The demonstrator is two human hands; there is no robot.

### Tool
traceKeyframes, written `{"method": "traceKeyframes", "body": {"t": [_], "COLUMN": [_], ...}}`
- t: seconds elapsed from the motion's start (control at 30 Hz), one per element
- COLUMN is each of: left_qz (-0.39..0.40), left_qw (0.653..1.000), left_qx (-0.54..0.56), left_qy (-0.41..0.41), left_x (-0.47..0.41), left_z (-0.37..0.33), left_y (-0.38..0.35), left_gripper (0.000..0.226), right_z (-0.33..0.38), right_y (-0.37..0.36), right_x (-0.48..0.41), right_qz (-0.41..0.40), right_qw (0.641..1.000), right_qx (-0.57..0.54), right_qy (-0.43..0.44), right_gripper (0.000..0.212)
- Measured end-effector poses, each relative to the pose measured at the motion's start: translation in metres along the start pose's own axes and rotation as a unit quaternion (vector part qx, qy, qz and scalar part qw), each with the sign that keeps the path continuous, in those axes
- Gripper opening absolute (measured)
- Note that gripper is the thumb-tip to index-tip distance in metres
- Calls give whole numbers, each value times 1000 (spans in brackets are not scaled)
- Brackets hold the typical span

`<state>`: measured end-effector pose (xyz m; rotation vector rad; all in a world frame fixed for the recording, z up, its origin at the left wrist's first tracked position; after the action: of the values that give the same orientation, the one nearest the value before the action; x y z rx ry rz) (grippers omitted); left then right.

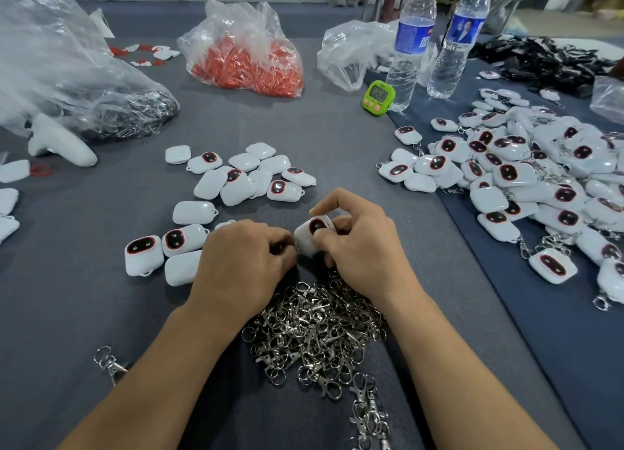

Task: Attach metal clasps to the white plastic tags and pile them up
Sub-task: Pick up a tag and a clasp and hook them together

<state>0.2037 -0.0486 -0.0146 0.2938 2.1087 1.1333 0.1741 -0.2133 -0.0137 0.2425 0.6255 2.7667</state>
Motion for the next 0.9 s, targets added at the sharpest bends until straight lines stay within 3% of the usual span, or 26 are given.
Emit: {"method": "traceKeyframes", "body": {"t": [0.1,0.2,0.37,0.5,0.7,0.9], "left_qz": [0,-32,-69,-79,-90,-73], "left_qw": [1000,999,987,965,950,955], "left_qx": [-3,13,141,242,291,284], "left_qy": [10,1,45,69,69,53], "left_x": [-1,-2,-3,-5,-7,-6], "left_z": [0,-1,3,6,4,5], "left_y": [0,1,3,1,2,3], "left_gripper": [6,8,26,20,29,13], "right_z": [-2,-4,-4,-3,1,2], "right_y": [-1,-2,1,4,4,3], "right_x": [0,-2,-5,-4,-5,-4], "right_qz": [2,11,56,90,117,122], "right_qw": [1000,997,955,926,918,929], "right_qx": [1,-68,-267,-340,-356,-329], "right_qy": [-6,-44,-113,-138,-134,-114], "right_gripper": [19,21,23,21,22,23]}}
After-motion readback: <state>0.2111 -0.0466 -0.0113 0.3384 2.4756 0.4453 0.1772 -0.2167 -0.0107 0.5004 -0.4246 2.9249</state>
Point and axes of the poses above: each hand's wrist, its own x-axis away from the middle knuckle, its own y-axis out of the back of the hand, z = x × y, the point moved 3 cm from there along -x, towards the middle knuckle, and after that the axes turned 14 degrees about -y, right-handed, at the moved point
